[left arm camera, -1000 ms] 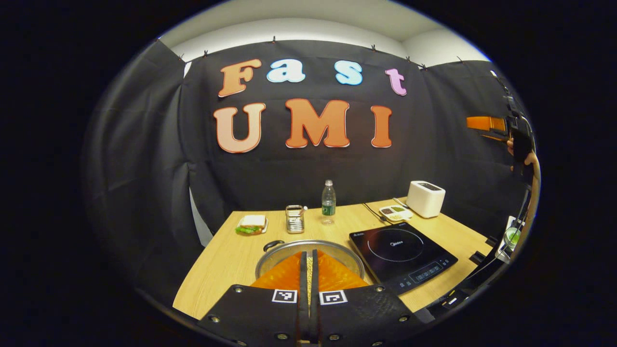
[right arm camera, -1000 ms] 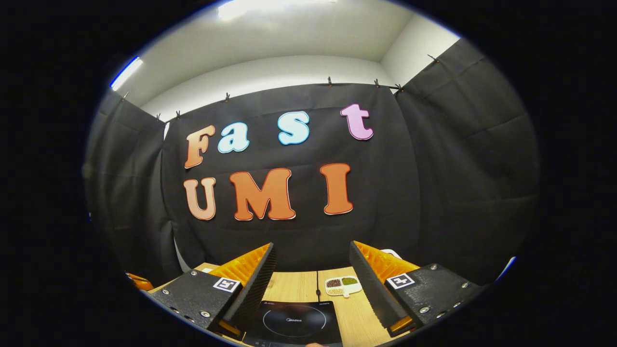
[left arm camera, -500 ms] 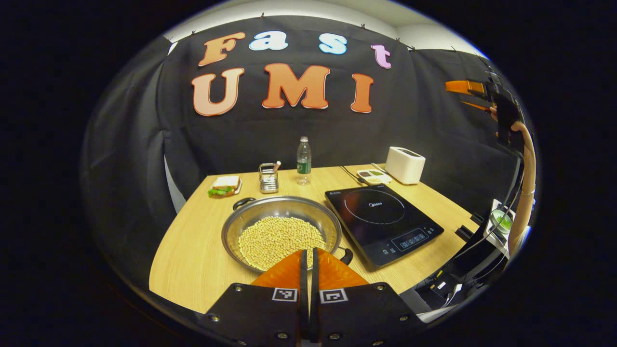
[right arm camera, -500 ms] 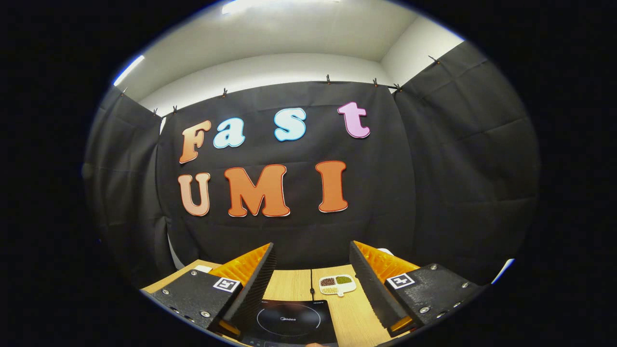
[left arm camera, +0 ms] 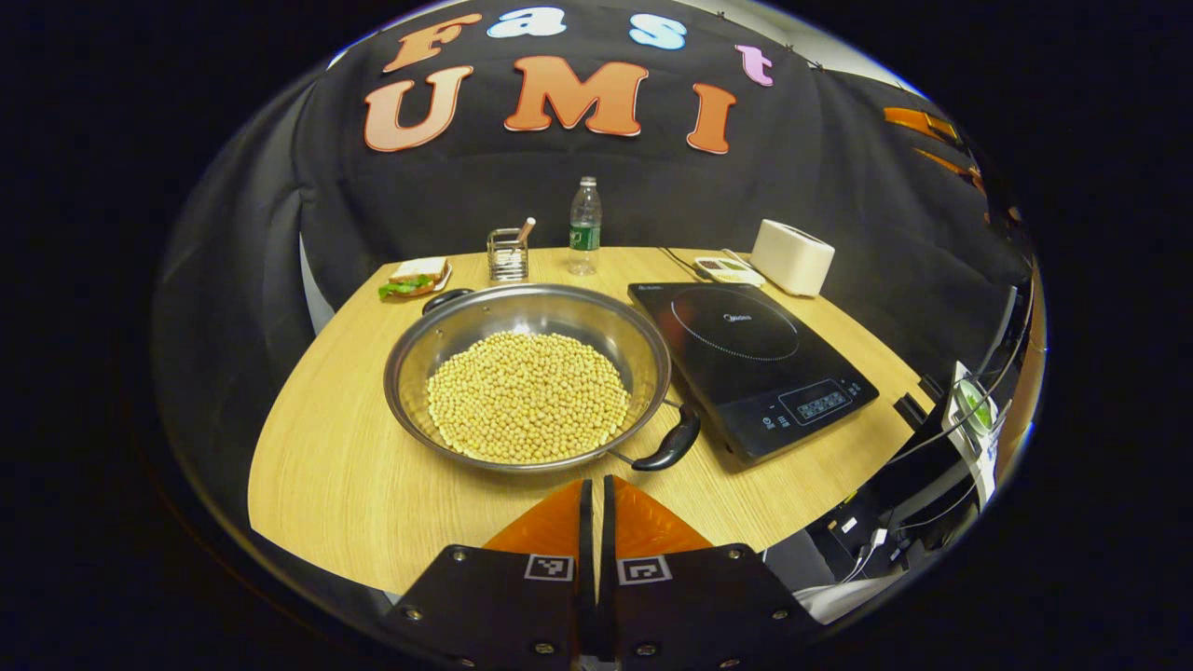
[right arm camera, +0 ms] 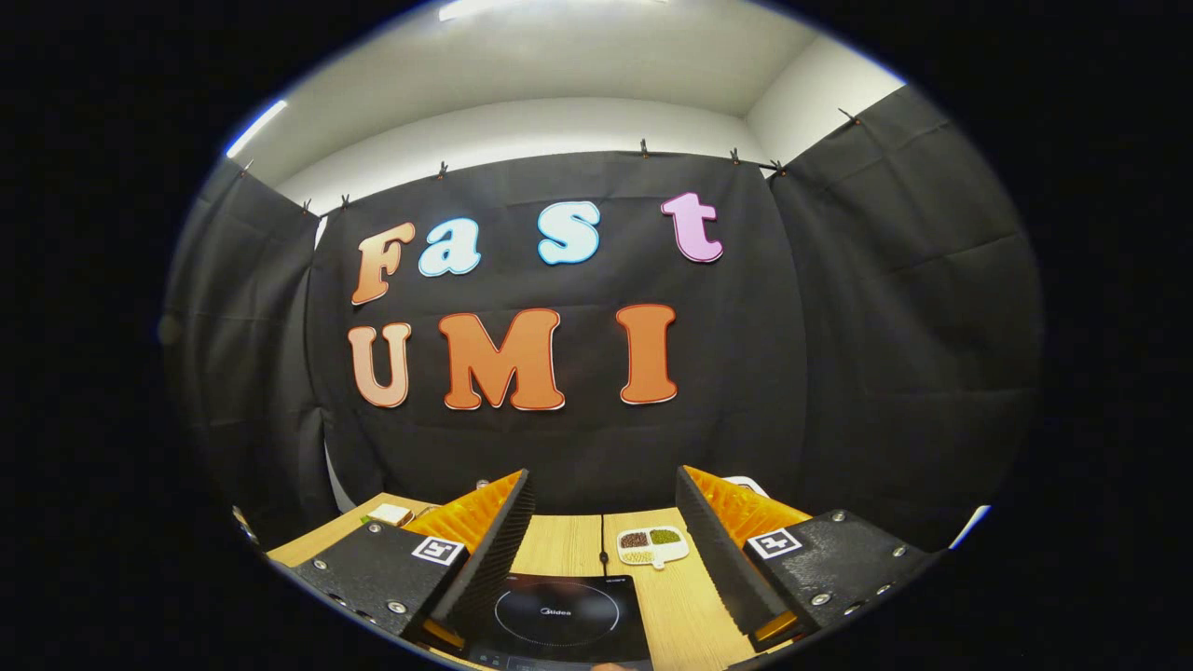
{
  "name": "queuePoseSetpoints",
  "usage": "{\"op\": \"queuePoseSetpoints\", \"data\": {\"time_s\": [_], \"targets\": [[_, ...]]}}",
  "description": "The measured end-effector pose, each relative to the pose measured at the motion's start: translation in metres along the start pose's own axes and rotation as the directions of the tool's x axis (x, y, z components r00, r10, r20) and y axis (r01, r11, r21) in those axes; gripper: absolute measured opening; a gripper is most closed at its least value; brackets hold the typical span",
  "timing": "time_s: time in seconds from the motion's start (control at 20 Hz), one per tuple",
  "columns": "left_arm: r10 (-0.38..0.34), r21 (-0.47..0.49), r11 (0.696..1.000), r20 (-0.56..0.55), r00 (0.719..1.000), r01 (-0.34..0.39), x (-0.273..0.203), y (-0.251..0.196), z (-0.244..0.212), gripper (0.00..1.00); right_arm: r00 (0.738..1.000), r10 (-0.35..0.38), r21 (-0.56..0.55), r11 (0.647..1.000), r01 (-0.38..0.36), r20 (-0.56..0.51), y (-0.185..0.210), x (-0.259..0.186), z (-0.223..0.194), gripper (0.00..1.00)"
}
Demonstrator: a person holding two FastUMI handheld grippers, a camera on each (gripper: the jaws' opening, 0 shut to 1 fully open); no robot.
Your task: First push the handle of the pot to place it horizontally, then grasp the pot with both hands and set it on the induction cooktop.
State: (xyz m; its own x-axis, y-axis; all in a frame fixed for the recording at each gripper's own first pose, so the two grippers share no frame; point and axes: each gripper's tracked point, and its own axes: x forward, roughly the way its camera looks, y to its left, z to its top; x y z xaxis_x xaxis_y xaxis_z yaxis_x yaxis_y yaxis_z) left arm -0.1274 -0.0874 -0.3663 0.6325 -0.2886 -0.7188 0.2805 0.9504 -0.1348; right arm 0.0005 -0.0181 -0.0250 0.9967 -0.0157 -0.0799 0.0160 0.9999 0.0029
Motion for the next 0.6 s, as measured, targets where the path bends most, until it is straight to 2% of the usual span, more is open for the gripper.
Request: {"op": "queuePoseSetpoints", "data": {"time_s": [0.6], "targets": [[-0.035,-0.008,0.999,-0.106,0.994,0.035,0.046,-0.010,-0.023,0.02,0.999,-0.015,-0.025,1.000,0.013,-0.046,-0.006,0.004,-0.025,0.95]]}}
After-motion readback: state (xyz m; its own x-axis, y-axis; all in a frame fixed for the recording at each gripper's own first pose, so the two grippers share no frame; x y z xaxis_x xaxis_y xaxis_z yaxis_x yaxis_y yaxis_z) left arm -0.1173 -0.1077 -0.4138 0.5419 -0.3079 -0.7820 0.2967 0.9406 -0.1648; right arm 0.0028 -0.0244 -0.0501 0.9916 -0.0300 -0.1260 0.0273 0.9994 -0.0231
